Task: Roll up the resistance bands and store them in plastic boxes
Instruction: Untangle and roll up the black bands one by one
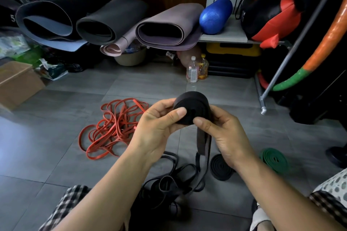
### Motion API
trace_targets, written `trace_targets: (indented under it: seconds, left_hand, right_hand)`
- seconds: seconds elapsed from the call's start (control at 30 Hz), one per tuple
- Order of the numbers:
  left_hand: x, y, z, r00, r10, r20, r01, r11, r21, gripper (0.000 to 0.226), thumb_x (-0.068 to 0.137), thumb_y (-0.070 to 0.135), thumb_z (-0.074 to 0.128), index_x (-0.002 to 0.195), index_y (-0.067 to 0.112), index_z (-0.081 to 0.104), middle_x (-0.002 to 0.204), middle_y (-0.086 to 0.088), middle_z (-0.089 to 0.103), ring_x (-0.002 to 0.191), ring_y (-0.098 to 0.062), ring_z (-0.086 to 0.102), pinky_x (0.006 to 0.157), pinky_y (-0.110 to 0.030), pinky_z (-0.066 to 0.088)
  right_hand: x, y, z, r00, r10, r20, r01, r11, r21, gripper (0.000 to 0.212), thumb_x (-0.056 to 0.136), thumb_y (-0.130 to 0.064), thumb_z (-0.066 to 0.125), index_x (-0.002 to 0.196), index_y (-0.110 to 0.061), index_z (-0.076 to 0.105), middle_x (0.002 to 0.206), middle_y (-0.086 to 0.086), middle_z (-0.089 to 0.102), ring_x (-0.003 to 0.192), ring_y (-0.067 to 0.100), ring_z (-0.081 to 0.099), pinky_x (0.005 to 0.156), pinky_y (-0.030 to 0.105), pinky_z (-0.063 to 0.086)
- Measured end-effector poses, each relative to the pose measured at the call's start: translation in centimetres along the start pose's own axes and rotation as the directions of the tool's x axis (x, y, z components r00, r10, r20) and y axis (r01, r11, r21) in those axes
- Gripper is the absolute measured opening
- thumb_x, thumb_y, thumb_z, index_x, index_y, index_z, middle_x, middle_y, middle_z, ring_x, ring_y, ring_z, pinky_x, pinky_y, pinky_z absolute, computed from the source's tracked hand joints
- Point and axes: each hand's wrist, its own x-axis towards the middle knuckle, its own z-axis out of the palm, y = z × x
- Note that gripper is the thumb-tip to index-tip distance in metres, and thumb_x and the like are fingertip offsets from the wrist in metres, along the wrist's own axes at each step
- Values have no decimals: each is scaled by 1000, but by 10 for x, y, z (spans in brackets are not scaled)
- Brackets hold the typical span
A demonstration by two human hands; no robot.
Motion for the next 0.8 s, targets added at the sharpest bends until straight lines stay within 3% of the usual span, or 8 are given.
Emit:
trace_targets:
  seconds: [0.13, 0.2, 0.23, 0.33, 0.43, 0.5, 0.63, 0.8]
  left_hand:
    - [1, -7, -5, 993, -113, 17, 114, 991, -68, 29, 68, 6, 59, 96, 2, 60, 96, -14, 68, 88, -23, 67, 78, -32, 57]
    - [2, -1, -10, 986, -164, 21, 162, 982, 99, 27, 69, 6, 63, 97, 5, 61, 98, -13, 67, 90, -22, 66, 79, -31, 57]
    - [3, 3, -13, 990, -138, 14, 127, 945, 300, 28, 71, 5, 66, 99, 9, 63, 101, -9, 67, 92, -18, 66, 81, -29, 55]
    - [5, 14, -18, 995, 15, 99, -88, 614, 785, 43, 73, 11, 74, 105, 36, 62, 109, 13, 62, 100, 0, 58, 89, -18, 45]
    - [5, 12, -16, 984, 59, 171, -177, 512, 841, 35, 73, 9, 74, 86, 40, 64, 87, 16, 67, 90, 0, 61, 87, -18, 47]
    - [5, 13, -18, 989, 77, 123, -145, 610, 779, 32, 72, 4, 74, 79, 34, 67, 80, 10, 71, 86, -8, 66, 81, -22, 52]
    - [1, 13, -14, 999, 29, 27, -38, 907, 420, 24, 65, 2, 69, 86, 14, 66, 76, -4, 71, 72, -18, 69, 60, -25, 56]
    - [1, 9, -11, 1000, 11, 14, -13, 987, 162, 33, 63, 11, 65, 94, 3, 64, 87, -10, 70, 82, -24, 68, 70, -40, 59]
  right_hand:
    - [2, 4, -3, 998, 49, -37, -51, 997, -52, 19, 72, -12, 67, 89, -23, 68, 82, -11, 73, 83, 1, 67, 75, 12, 47]
    - [3, 6, -9, 995, 93, -38, -98, 984, -146, 19, 70, -15, 71, 87, -23, 69, 83, -9, 74, 83, 4, 68, 78, 17, 48]
    - [4, 6, -12, 993, 110, -36, -115, 971, -209, 20, 69, -14, 73, 87, -22, 69, 85, -7, 74, 85, 7, 69, 79, 21, 50]
    - [1, 8, -13, 994, 111, -15, -106, 887, -450, 20, 70, -14, 77, 87, -22, 69, 85, -2, 73, 84, 15, 69, 81, 34, 54]
    - [0, 8, -10, 995, 94, 40, -53, 811, -583, 18, 72, -16, 77, 86, -23, 70, 82, 5, 72, 81, 22, 68, 79, 46, 53]
    - [1, 6, -9, 993, 104, 59, -63, 876, -479, 23, 71, -13, 77, 88, -25, 69, 84, 3, 73, 84, 19, 68, 80, 39, 54]
    - [4, 0, -8, 993, 98, 68, -93, 993, -69, 29, 63, -8, 69, 90, -18, 67, 82, -11, 73, 83, 2, 67, 73, 12, 49]
    - [2, 1, -2, 996, 73, 42, -78, 991, 108, 32, 64, -11, 65, 95, -17, 67, 90, -6, 74, 90, 6, 68, 76, 13, 49]
